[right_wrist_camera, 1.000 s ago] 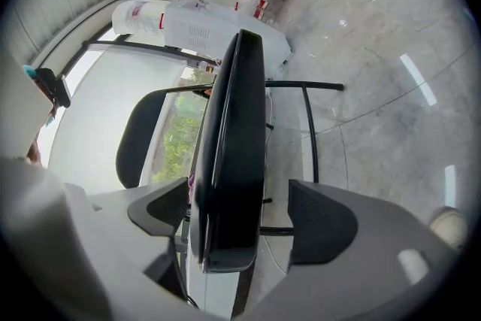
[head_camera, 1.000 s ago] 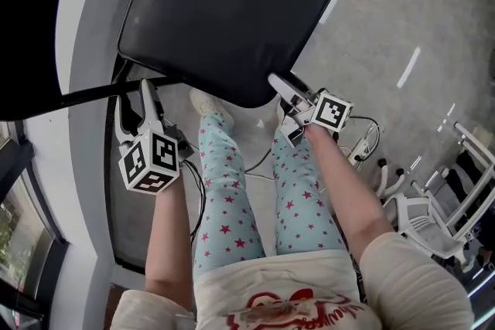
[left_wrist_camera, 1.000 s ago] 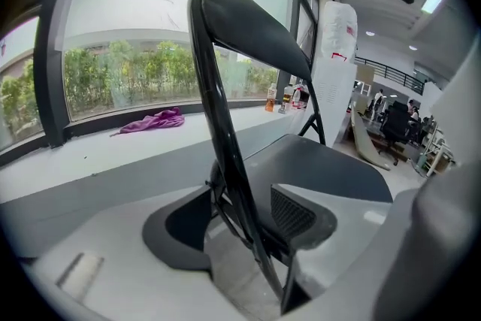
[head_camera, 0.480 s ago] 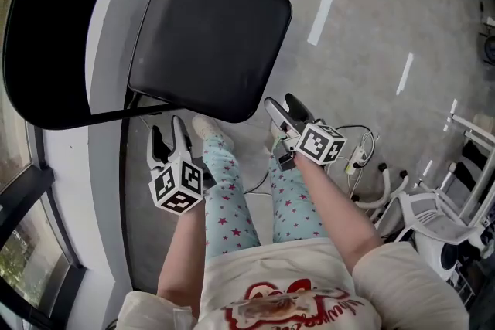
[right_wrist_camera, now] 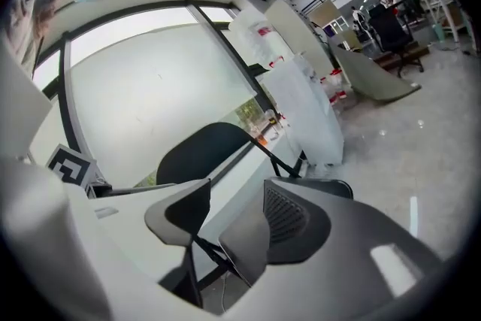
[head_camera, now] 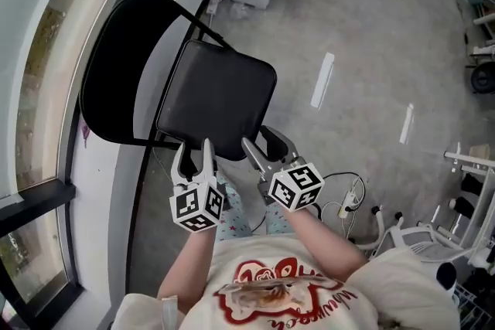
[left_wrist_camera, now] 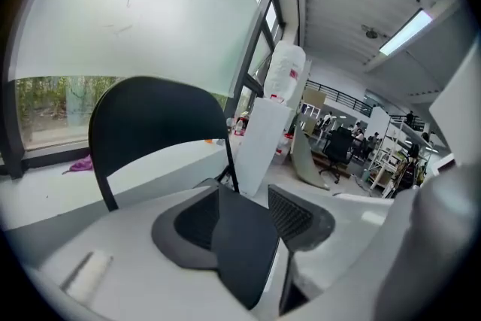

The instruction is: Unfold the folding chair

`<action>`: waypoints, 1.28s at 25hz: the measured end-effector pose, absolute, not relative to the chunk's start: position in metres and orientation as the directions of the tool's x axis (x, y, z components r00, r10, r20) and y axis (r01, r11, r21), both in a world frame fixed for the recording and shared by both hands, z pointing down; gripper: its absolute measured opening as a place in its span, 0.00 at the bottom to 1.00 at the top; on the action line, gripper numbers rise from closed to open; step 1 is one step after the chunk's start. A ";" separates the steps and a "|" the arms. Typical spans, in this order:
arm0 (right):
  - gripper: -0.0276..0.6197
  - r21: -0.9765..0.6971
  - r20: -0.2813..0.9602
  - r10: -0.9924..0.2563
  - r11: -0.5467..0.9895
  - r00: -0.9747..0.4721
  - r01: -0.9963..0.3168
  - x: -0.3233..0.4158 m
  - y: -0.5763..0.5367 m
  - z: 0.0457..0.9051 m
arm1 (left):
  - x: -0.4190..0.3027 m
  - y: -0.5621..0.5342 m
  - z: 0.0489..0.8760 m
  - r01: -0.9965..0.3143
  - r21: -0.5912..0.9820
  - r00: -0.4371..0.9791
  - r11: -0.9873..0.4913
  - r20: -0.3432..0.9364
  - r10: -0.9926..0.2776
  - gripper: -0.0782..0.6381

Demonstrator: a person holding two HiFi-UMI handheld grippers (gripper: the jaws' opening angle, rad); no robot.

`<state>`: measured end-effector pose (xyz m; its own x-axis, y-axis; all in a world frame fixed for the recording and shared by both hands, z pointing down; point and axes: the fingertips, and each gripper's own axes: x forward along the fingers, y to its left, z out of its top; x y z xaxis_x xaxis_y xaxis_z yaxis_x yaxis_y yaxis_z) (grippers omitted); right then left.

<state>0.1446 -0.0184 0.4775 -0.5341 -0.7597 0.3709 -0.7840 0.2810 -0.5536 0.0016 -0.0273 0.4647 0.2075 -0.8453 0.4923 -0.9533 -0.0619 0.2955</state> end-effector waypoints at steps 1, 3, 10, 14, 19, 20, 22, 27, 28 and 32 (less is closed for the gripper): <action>0.42 -0.553 0.345 -0.766 0.301 -0.543 -0.777 0.141 -0.024 0.460 | 0.003 -0.032 0.451 -0.952 0.298 0.207 -0.065 0.475 -0.855 0.40; 0.42 -0.546 0.294 -0.776 0.343 -0.558 -0.764 0.136 -0.034 0.427 | 0.007 -0.038 0.423 -0.949 0.303 0.214 -0.083 0.431 -0.877 0.40; 0.38 -0.450 0.125 -0.757 0.533 -0.641 -0.717 0.121 -0.059 0.319 | 0.033 -0.052 0.314 -0.948 0.266 0.234 -0.174 0.210 -0.949 0.38; 0.26 -0.403 0.048 -0.743 0.597 -0.668 -0.694 0.123 -0.063 0.270 | 0.051 -0.053 0.270 -0.951 0.229 0.239 -0.206 0.125 -0.963 0.34; 0.09 -0.370 -0.018 -0.723 0.646 -0.691 -0.667 0.138 -0.053 0.235 | 0.064 -0.038 0.236 -0.956 0.230 0.201 -0.183 0.054 -0.978 0.26; 0.08 -0.364 -0.029 -0.713 0.660 -0.701 -0.657 0.141 -0.049 0.230 | 0.066 -0.032 0.231 -0.960 0.221 0.186 -0.173 0.042 -0.982 0.24; 0.08 -0.346 -0.043 -0.687 0.691 -0.725 -0.634 0.147 -0.039 0.222 | 0.073 -0.021 0.223 -0.968 0.201 0.159 -0.151 0.025 -0.987 0.18; 0.06 -0.304 -0.063 -0.582 0.785 -0.811 -0.540 0.146 -0.007 0.218 | 0.088 0.011 0.223 -0.976 0.189 0.116 -0.110 0.022 -0.993 0.11; 0.06 -0.296 -0.064 -0.559 0.802 -0.827 -0.519 0.144 -0.001 0.219 | 0.089 0.017 0.224 -0.977 0.187 0.110 -0.103 0.025 -0.994 0.11; 0.06 -0.301 -0.065 -0.502 0.834 -0.862 -0.463 0.133 0.023 0.220 | 0.083 0.041 0.221 -0.980 0.182 0.081 -0.075 0.026 -0.996 0.11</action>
<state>0.1327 0.0233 0.2197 -0.8622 -0.5023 -0.0650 -0.4631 0.8338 -0.3005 0.0826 0.0405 0.2209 0.0813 -0.9964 0.0259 -0.9804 -0.0753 0.1819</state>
